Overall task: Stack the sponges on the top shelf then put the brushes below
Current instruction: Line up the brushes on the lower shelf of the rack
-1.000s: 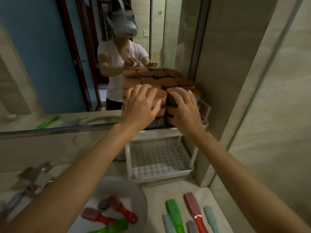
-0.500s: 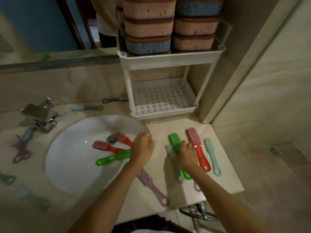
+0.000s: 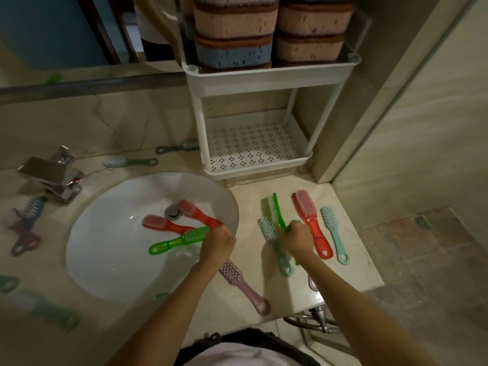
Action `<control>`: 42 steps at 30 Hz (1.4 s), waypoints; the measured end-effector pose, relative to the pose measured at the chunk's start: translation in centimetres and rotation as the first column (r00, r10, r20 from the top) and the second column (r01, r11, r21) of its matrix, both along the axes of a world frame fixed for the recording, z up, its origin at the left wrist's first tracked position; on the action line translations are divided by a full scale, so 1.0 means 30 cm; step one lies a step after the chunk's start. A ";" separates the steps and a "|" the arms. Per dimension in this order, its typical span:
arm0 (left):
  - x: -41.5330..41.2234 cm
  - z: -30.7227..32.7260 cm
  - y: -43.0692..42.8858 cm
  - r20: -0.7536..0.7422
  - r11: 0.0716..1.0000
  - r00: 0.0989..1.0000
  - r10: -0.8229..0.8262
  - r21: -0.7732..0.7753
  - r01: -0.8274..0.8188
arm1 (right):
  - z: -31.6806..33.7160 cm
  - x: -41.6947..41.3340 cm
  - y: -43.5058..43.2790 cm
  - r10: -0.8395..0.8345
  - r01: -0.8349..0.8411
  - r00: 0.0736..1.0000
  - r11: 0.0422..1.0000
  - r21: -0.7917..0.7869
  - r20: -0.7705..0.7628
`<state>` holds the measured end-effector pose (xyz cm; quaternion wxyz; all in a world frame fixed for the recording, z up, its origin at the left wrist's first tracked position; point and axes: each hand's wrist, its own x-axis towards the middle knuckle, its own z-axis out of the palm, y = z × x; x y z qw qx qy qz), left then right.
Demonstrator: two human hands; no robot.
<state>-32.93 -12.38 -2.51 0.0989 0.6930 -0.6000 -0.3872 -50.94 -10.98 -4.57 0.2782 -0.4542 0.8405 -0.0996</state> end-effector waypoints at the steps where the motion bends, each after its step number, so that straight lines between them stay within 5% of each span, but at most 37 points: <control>1: -0.014 0.000 -0.007 -0.064 0.999 0.997 0.033 0.021 -0.032 | 0.008 -0.007 -0.005 0.019 -0.019 1.000 0.999 -0.026 0.023; 5: -0.102 0.034 -0.050 -0.404 0.962 0.880 0.249 0.208 -0.177 | 0.075 -0.017 -0.006 0.197 -0.146 0.955 0.964 -0.223 0.224; 9: -0.181 0.069 -0.091 -0.498 0.934 0.793 0.350 0.247 -0.257 | 0.150 -0.007 0.018 0.415 -0.369 0.852 0.908 -0.198 0.317; 13: -0.218 0.075 -0.128 -0.544 0.870 0.681 0.491 0.263 -0.417 | 0.171 -0.062 0.019 0.302 -0.214 0.803 0.951 -0.225 0.514; 14: -0.219 0.086 -0.133 -0.554 0.865 0.667 0.499 0.262 -0.429 | 0.160 -0.091 0.014 0.218 -0.108 0.845 0.964 -0.244 0.488; 16: -0.209 0.094 -0.149 -0.568 0.853 0.642 0.515 0.260 -0.453 | 0.126 -0.160 -0.004 0.032 0.024 0.980 0.962 -0.272 0.196; 19: -0.197 0.109 -0.162 -0.568 0.850 0.642 0.515 0.243 -0.468 | 0.064 -0.234 -0.029 -0.040 0.032 0.996 0.994 -0.108 -0.076; 23: -0.191 0.107 -0.165 -0.527 0.893 0.723 0.445 0.207 -0.399 | -0.003 -0.247 -0.051 0.013 -0.012 0.997 1.000 0.026 -0.069; 29: -0.183 0.116 -0.172 -0.510 0.930 0.782 0.359 0.121 -0.348 | 0.012 -0.265 -0.076 -0.020 0.020 0.993 1.000 -0.002 -0.117; 36: -0.206 0.180 -0.251 -0.527 0.926 0.779 0.339 0.039 -0.376 | 0.149 -0.230 -0.131 0.134 -0.167 0.967 0.975 -0.144 -0.215; 42: -0.226 0.225 -0.461 -0.573 0.915 0.731 0.371 0.092 -0.393 | 0.294 -0.110 -0.389 0.277 -0.248 0.958 0.933 -0.261 0.077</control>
